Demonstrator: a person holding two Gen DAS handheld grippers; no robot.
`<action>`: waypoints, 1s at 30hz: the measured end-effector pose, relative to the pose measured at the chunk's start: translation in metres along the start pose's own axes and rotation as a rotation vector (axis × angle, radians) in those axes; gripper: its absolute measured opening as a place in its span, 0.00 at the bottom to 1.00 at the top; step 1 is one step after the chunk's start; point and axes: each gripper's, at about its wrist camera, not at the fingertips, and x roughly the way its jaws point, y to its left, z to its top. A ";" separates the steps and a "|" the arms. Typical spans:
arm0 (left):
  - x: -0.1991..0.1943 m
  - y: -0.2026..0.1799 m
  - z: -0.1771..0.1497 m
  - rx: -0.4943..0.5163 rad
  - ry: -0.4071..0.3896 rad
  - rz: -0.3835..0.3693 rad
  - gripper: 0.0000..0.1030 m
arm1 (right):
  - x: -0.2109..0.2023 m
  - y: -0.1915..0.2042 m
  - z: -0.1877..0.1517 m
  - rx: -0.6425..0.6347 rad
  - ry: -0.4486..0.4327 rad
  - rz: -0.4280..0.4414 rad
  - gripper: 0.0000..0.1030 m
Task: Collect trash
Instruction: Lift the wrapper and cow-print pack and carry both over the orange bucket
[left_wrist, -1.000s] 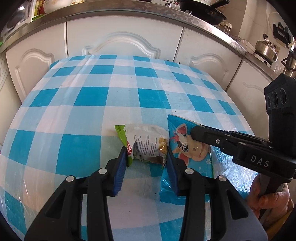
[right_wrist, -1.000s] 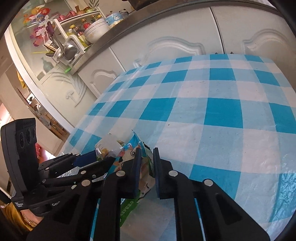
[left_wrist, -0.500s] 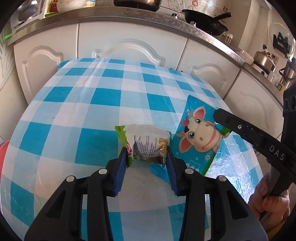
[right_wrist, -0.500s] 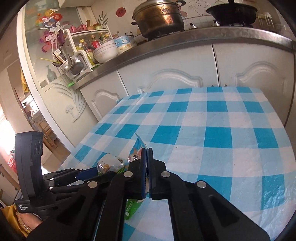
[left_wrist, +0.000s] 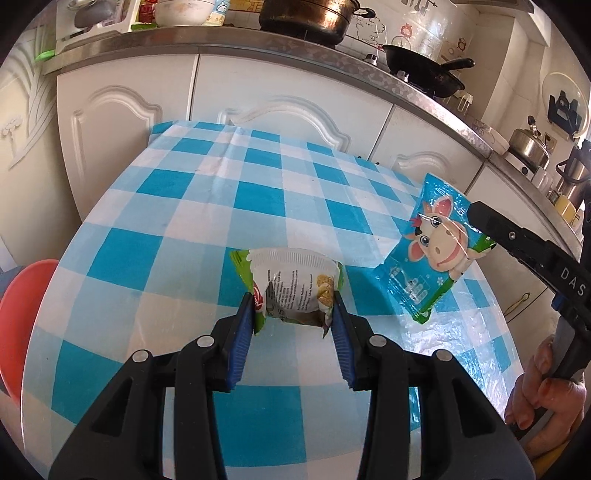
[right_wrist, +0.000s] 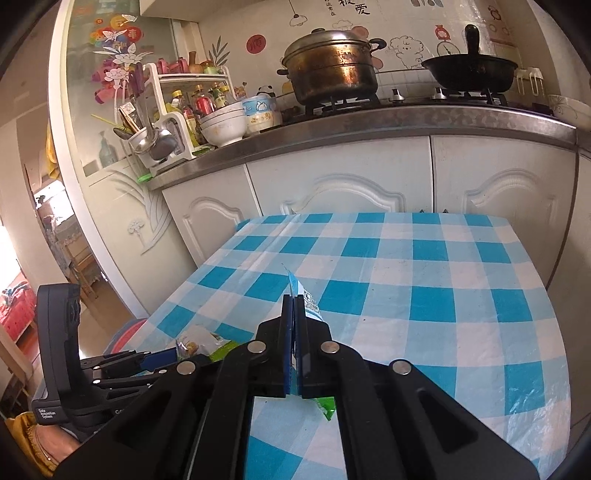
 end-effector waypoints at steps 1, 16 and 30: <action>-0.002 0.004 -0.001 -0.007 -0.001 0.002 0.41 | 0.000 0.002 0.001 -0.001 0.001 -0.003 0.01; -0.034 0.066 -0.009 -0.099 -0.050 0.030 0.41 | 0.008 0.047 0.013 -0.027 0.020 0.017 0.01; -0.071 0.149 -0.013 -0.212 -0.095 0.168 0.41 | 0.051 0.142 0.028 -0.151 0.079 0.161 0.01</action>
